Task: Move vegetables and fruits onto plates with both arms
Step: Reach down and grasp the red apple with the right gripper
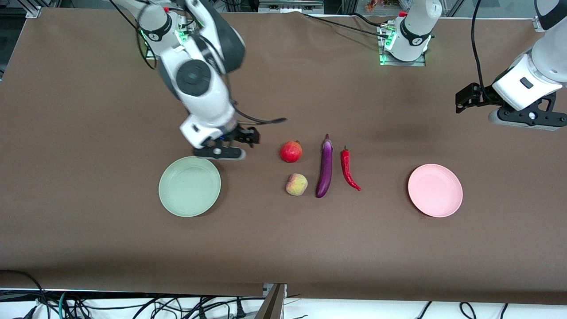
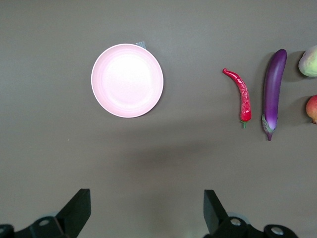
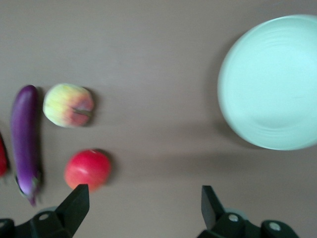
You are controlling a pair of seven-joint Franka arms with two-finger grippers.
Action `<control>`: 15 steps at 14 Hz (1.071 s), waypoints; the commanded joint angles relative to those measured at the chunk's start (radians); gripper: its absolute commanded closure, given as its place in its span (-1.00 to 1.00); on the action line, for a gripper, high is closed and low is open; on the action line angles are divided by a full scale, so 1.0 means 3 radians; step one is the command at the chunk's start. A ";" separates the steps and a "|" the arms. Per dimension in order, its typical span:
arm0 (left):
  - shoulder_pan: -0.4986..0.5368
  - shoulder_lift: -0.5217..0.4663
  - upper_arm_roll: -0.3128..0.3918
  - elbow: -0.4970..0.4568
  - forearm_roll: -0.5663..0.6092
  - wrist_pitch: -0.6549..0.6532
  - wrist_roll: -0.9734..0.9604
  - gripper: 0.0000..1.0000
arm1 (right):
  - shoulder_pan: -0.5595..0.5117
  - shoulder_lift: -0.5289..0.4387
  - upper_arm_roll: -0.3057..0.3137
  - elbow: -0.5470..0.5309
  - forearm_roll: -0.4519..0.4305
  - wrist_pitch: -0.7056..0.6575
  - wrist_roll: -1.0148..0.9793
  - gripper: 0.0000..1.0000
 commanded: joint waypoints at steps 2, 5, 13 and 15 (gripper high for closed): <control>0.0006 0.0040 -0.0016 0.0084 0.0044 -0.0060 -0.0023 -1.00 | 0.0211 0.0590 -0.0041 0.0512 -0.0043 0.0285 0.0270 -0.99; 0.0006 0.0040 -0.0016 0.0084 0.0044 -0.0060 -0.0028 -1.00 | 0.0375 0.0764 -0.0051 0.0518 -0.0114 0.0444 0.0397 -0.99; -0.0010 0.0107 -0.0026 0.0094 0.0079 -0.0070 0.0018 -1.00 | 0.0615 0.0990 -0.0056 0.0492 -0.0360 0.0613 0.0700 -0.99; -0.0010 0.0107 -0.0021 0.0094 0.0079 -0.0075 0.0013 -1.00 | 0.0641 0.1040 -0.0056 0.0492 -0.0360 0.0628 0.0705 -0.99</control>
